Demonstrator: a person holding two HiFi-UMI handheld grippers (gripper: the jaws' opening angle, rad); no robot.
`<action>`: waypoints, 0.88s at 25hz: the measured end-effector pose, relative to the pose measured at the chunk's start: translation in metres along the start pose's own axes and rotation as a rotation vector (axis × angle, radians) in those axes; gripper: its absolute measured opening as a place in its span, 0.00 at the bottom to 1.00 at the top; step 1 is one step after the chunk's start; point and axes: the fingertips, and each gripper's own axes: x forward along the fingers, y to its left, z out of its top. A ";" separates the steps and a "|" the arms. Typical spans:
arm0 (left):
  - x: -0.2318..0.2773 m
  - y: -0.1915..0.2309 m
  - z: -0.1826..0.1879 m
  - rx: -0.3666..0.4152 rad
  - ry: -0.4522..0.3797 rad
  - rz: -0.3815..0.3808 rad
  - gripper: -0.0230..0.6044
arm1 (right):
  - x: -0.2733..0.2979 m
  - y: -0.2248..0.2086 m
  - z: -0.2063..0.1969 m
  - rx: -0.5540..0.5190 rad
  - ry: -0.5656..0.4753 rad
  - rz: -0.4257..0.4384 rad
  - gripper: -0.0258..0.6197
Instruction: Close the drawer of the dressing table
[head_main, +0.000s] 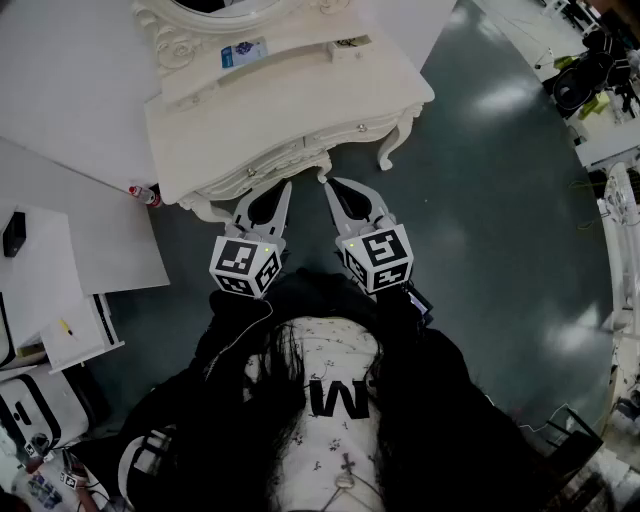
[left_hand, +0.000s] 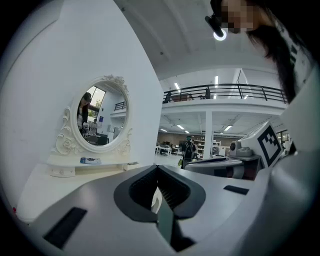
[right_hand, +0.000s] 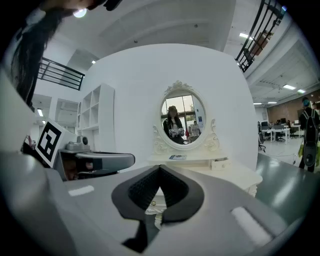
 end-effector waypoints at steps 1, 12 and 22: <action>0.000 0.002 0.000 0.000 0.000 0.000 0.04 | 0.002 0.000 0.000 0.000 0.001 -0.001 0.05; -0.001 0.012 0.001 0.006 0.006 -0.036 0.04 | 0.011 0.000 0.002 0.039 -0.030 -0.039 0.05; -0.012 0.033 -0.008 0.015 0.027 -0.077 0.04 | 0.030 0.017 -0.008 0.071 -0.029 -0.077 0.05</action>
